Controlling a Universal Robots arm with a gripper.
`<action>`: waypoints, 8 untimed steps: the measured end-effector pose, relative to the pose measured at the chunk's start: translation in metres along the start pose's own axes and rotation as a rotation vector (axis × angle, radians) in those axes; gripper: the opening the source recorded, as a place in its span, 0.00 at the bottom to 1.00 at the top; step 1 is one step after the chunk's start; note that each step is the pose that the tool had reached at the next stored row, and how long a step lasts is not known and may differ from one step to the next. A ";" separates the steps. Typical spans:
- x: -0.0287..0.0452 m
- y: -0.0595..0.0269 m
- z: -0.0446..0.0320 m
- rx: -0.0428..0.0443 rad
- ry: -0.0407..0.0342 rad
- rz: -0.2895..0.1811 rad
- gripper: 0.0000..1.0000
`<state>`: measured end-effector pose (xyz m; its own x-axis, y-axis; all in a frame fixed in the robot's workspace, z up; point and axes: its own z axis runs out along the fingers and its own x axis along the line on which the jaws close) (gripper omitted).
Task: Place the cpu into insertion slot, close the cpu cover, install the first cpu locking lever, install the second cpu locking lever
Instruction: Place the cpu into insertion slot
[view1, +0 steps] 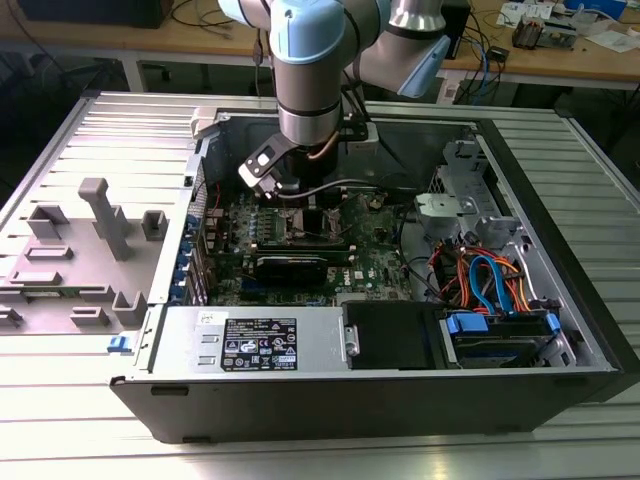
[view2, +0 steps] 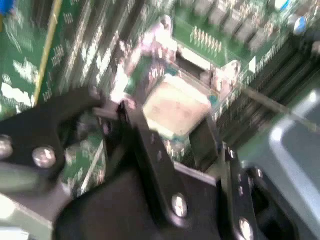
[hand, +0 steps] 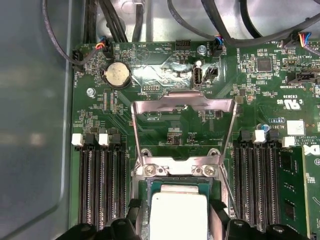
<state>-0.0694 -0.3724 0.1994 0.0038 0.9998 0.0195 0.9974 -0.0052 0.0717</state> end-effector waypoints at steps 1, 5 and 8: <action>-0.0001 0.0000 -0.0005 0.0002 -0.0004 0.000 0.62; -0.0015 0.0000 -0.0008 0.0003 -0.0029 0.000 0.62; -0.0018 0.0001 -0.0008 0.0003 -0.0033 0.000 0.62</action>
<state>-0.0694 -0.3742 0.2001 0.0037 0.9999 0.0162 0.9974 -0.0048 0.0715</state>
